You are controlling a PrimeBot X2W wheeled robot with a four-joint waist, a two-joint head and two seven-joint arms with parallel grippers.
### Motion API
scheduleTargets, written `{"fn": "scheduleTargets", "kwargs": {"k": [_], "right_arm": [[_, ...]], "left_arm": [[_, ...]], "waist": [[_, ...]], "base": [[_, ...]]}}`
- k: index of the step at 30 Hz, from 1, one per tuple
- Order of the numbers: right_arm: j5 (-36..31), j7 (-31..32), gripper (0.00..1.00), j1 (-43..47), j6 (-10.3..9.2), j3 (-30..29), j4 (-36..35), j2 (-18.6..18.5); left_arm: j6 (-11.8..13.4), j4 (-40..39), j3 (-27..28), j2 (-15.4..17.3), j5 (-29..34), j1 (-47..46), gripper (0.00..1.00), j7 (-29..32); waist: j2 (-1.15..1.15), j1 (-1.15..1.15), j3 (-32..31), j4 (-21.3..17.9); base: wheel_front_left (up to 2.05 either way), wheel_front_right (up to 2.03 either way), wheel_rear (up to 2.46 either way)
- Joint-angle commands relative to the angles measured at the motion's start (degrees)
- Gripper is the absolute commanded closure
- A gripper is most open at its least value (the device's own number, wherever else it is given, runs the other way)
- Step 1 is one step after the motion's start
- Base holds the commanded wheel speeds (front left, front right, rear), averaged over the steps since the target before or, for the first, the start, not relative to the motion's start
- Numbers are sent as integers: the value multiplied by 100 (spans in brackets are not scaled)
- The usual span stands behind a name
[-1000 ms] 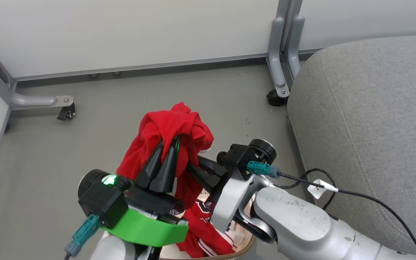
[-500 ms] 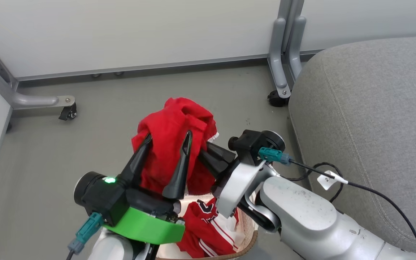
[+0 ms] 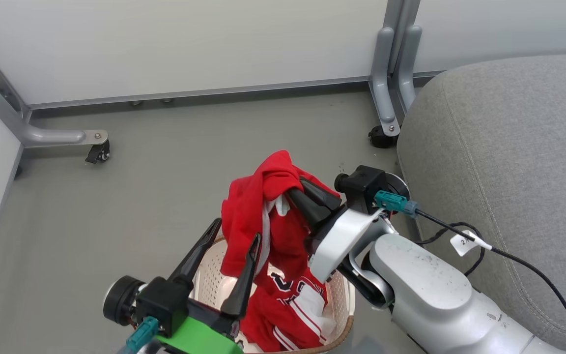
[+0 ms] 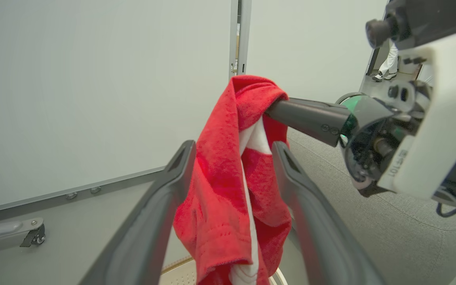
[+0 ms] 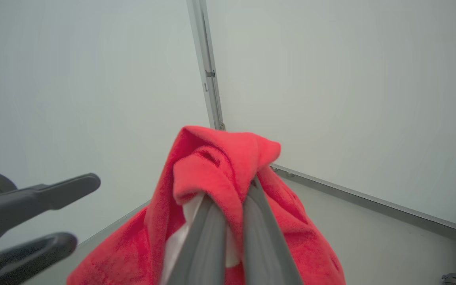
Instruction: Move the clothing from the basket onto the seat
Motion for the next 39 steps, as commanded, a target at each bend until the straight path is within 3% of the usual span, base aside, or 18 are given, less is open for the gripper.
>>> {"fn": "scheduleTargets", "kwargs": {"k": [1, 24, 30, 39], "right_arm": [[-35, -20, 100, 118, 0, -44, 37, -17], [-99, -20, 100, 319, 0, -233, 245, -73], [-151, -20, 100, 241, 0, -306, 247, -91], [-235, -20, 100, 168, 0, -634, 180, -176]], "left_arm": [[-22, 32, -10, 55, 12, 128, 0, 6], [-91, 214, -408, 118, 75, 264, 0, -22], [-95, 177, -453, 127, 88, 148, 0, -21], [-132, 211, -525, 161, 166, -95, 0, 13]], "waist": [[0, 0, -11, 15], [0, 0, 8, -117], [0, 0, 121, -547], [0, 0, 415, -1668]], "base": [[0, 0, 0], [0, 0, 0], [0, 0, 0], [0, 0, 0]]}}
